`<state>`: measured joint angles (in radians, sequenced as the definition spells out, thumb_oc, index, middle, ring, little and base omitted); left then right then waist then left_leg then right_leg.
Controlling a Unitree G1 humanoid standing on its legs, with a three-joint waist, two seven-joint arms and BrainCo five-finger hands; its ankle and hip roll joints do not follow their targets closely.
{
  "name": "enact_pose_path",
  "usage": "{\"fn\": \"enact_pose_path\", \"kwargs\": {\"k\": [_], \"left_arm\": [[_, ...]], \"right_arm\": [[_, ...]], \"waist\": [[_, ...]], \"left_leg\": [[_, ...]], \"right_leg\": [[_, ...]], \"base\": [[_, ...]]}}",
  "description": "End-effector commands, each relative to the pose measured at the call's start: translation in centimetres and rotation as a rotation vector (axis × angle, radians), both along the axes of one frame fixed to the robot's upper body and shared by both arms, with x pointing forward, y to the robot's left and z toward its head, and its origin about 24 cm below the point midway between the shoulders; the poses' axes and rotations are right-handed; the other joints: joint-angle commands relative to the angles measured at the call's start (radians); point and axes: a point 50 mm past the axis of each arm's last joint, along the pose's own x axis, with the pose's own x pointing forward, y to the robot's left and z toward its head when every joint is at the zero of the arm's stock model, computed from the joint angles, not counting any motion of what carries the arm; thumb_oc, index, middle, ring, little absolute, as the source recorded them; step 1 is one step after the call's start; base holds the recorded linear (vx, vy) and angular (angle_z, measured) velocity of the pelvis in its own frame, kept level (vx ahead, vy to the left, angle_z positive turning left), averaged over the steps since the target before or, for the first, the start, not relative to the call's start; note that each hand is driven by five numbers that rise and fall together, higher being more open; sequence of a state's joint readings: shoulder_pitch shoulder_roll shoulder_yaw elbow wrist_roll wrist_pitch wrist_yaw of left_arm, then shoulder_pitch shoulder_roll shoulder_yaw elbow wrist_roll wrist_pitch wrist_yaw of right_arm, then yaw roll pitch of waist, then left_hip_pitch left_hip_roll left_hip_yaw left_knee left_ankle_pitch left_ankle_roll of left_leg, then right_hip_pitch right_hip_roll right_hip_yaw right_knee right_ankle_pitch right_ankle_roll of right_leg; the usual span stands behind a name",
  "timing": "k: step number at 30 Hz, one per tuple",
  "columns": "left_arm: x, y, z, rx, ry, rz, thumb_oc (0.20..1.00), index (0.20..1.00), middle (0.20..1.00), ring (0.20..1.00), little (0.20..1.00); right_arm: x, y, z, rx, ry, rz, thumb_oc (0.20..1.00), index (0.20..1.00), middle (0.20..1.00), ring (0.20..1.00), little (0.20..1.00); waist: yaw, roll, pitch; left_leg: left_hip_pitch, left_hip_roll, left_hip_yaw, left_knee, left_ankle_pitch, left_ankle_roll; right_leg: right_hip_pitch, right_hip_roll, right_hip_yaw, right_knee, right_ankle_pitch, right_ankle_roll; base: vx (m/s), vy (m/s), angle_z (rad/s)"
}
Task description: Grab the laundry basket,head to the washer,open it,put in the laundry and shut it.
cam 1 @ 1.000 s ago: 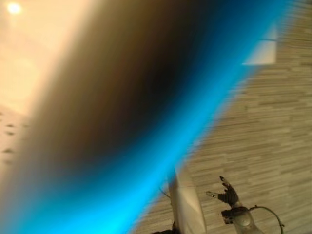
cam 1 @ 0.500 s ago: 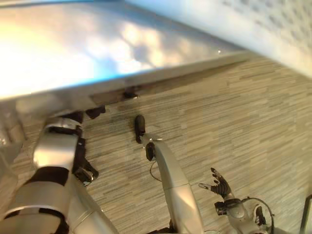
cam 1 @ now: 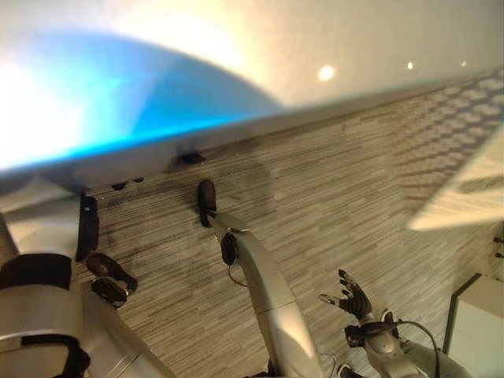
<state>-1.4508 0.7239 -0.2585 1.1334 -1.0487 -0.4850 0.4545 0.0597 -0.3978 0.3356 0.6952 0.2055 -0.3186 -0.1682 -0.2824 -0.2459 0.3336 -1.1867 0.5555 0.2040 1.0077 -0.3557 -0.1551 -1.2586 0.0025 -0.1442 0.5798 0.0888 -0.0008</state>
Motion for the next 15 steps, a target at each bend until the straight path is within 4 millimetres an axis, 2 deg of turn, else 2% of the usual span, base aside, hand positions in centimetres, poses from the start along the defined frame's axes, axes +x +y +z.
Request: {"fn": "enact_pose_path", "kwargs": {"k": [1, 2, 3, 4, 7, 8, 9, 13, 15], "left_arm": [[-4.0, 3.0, 4.9, 0.112, -0.124, 0.154, 1.0, 1.0, 1.0, 1.0, 1.0], [-2.7, 4.0, 2.3, 0.185, 0.105, 0.234, 1.0, 1.0, 1.0, 1.0, 1.0], [-2.7, 3.9, 2.4, 0.189, 0.111, 0.239, 1.0, 1.0, 1.0, 1.0, 1.0], [-1.9, 4.9, 0.2, 0.325, 0.368, 0.339, 1.0, 1.0, 1.0, 1.0, 1.0], [-1.6, 4.5, 0.1, 0.379, 0.397, 0.355, 1.0, 1.0, 1.0, 1.0, 1.0], [-1.1, 4.1, -0.5, 0.472, 0.446, 0.351, 1.0, 1.0, 1.0, 1.0, 1.0], [-0.8, 4.1, -1.2, 0.594, 0.552, 0.425, 1.0, 1.0, 1.0, 1.0, 1.0], [-0.4, 3.8, -2.2, 0.7, 0.632, 0.455, 1.0, 1.0, 1.0, 1.0, 1.0], [0.2, 4.2, -4.3, 0.794, 0.785, 0.449, 1.0, 1.0, 1.0, 1.0, 1.0]], "right_arm": [[-2.1, -2.4, 0.0, -0.038, 0.044, -0.024, 1.0, 1.0, 1.0, 1.0, 1.0], [-1.9, -2.4, 0.1, -0.037, 0.038, -0.025, 1.0, 1.0, 1.0, 1.0, 1.0], [-2.0, -2.4, 0.1, -0.036, 0.038, -0.024, 1.0, 1.0, 1.0, 1.0, 1.0], [-1.5, -2.4, 0.3, -0.038, 0.026, -0.02, 1.0, 1.0, 1.0, 1.0, 1.0], [-1.0, -2.4, 0.4, -0.026, 0.015, -0.023, 1.0, 1.0, 1.0, 1.0, 1.0], [-0.6, -2.6, 0.8, -0.024, -0.003, -0.031, 1.0, 1.0, 1.0, 1.0, 1.0], [-0.6, -2.7, 1.0, -0.02, -0.016, -0.023, 1.0, 1.0, 1.0, 1.0, 1.0], [-0.8, -2.5, 0.9, -0.02, -0.013, -0.012, 1.0, 1.0, 1.0, 1.0, 1.0], [-1.1, -2.9, 0.4, -0.036, 0.023, -0.015, 1.0, 1.0, 1.0, 1.0, 1.0]], "waist": [[-0.013, 0.073, -0.082], [-0.011, 0.083, -0.08], [-0.013, 0.082, -0.081], [-0.012, 0.089, -0.081], [-0.013, 0.089, -0.082], [-0.009, 0.091, -0.082], [-0.01, 0.097, -0.086], [-0.008, 0.104, -0.088], [-0.006, 0.115, -0.085]], "left_leg": [[0.085, -0.016, 0.003, 0.042, -0.008, 0.031], [0.085, -0.018, 0.006, 0.039, -0.002, 0.032], [0.085, -0.019, 0.005, 0.038, -0.001, 0.032], [0.088, -0.026, 0.015, 0.032, 0.0, 0.032], [0.093, -0.037, 0.02, 0.014, 0.009, 0.031], [0.092, -0.041, 0.017, 0.009, 0.016, 0.031], [0.094, -0.045, 0.018, -0.004, 0.025, 0.029], [0.107, -0.061, 0.02, -0.038, 0.044, 0.022], [0.135, -0.076, 0.027, -0.074, 0.062, 0.019]], "right_leg": [[0.063, -0.031, 0.019, 0.066, -0.084, 0.131], [0.062, -0.037, 0.015, 0.064, -0.083, 0.13], [0.062, -0.038, 0.015, 0.064, -0.083, 0.13], [0.06, -0.044, 0.014, 0.061, -0.082, 0.129], [0.06, -0.052, 0.014, 0.053, -0.079, 0.13], [0.062, -0.057, 0.01, 0.048, -0.077, 0.129], [0.066, -0.06, 0.008, 0.038, -0.073, 0.127], [0.078, -0.069, 0.007, 0.021, -0.068, 0.125], [0.097, -0.075, 0.01, 0.005, -0.061, 0.12]], "base": [[0.0, 0.0, 0.0], [0.0, 0.0, 0.0], [-0.01, 0.049, 0.02], [-0.01, 0.033, 0.02], [-0.01, 0.031, 0.04], [-0.03, -0.029, 0.06], [-0.03, -0.03, 0.11], [-0.02, -0.012, 0.2], [-0.05, 0.011, 0.1]]}}
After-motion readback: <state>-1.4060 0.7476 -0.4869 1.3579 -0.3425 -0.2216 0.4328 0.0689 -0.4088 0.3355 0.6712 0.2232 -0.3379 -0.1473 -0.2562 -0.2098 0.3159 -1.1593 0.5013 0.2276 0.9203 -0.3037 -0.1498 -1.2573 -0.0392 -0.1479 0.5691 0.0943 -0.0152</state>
